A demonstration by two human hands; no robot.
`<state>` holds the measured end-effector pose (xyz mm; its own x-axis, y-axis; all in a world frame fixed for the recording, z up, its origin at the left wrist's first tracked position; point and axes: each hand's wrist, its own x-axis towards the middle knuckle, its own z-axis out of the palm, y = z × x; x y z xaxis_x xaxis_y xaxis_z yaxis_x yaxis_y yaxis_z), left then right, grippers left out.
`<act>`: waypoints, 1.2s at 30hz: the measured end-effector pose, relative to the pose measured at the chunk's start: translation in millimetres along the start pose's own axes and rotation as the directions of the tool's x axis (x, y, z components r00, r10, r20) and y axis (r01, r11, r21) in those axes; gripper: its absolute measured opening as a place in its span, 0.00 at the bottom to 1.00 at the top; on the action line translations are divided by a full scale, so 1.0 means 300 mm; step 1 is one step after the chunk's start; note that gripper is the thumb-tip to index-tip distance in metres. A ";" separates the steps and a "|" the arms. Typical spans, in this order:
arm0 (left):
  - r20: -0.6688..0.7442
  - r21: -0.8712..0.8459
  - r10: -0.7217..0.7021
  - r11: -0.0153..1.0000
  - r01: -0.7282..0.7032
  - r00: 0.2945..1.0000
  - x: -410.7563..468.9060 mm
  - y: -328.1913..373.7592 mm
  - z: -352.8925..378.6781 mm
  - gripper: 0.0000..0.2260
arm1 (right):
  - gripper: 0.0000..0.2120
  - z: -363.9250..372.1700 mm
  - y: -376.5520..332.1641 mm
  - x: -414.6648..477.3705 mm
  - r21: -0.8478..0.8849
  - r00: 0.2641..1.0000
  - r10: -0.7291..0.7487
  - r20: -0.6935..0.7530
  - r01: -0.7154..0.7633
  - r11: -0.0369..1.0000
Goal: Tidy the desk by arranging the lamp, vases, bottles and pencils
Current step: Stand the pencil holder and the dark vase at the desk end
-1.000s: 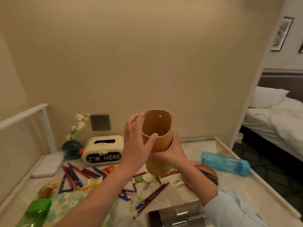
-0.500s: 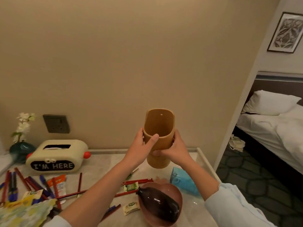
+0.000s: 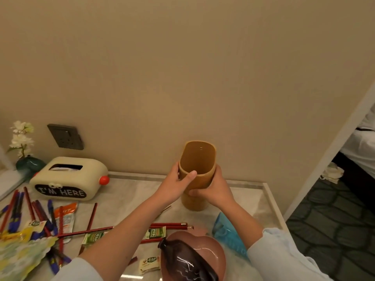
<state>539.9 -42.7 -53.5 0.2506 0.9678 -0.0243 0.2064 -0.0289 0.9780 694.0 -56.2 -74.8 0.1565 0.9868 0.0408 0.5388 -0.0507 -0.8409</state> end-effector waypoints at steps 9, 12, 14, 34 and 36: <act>-0.072 -0.032 0.000 0.999 -0.003 0.997 0.038 -0.024 0.011 0.21 | 0.50 0.017 0.021 0.027 0.064 0.999 -0.003 -0.036 0.006 0.998; -0.071 -0.033 -0.015 0.999 0.013 0.997 0.027 -0.030 0.016 0.28 | 0.49 0.020 0.021 0.004 0.116 0.999 -0.009 -0.034 0.012 0.993; -0.079 -0.007 -0.035 0.999 0.035 0.996 0.006 -0.030 0.018 0.34 | 0.51 0.024 0.015 -0.024 0.131 0.999 0.011 -0.035 -0.007 0.991; -0.148 0.559 0.138 0.829 -0.032 0.979 -0.448 -0.251 -0.011 0.08 | 0.41 0.114 0.001 -0.468 -0.532 0.898 0.150 0.414 0.106 0.840; -0.173 0.568 0.115 0.823 0.003 0.978 -0.461 -0.255 -0.003 0.08 | 0.42 0.124 0.011 -0.480 -0.540 0.918 0.114 0.381 0.121 0.833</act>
<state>488.7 -174.1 -124.6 0.1050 0.9866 0.1249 0.7076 -0.1624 0.6877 642.6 -192.7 -103.6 -0.1105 0.9582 -0.2640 0.9149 -0.0057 -0.4037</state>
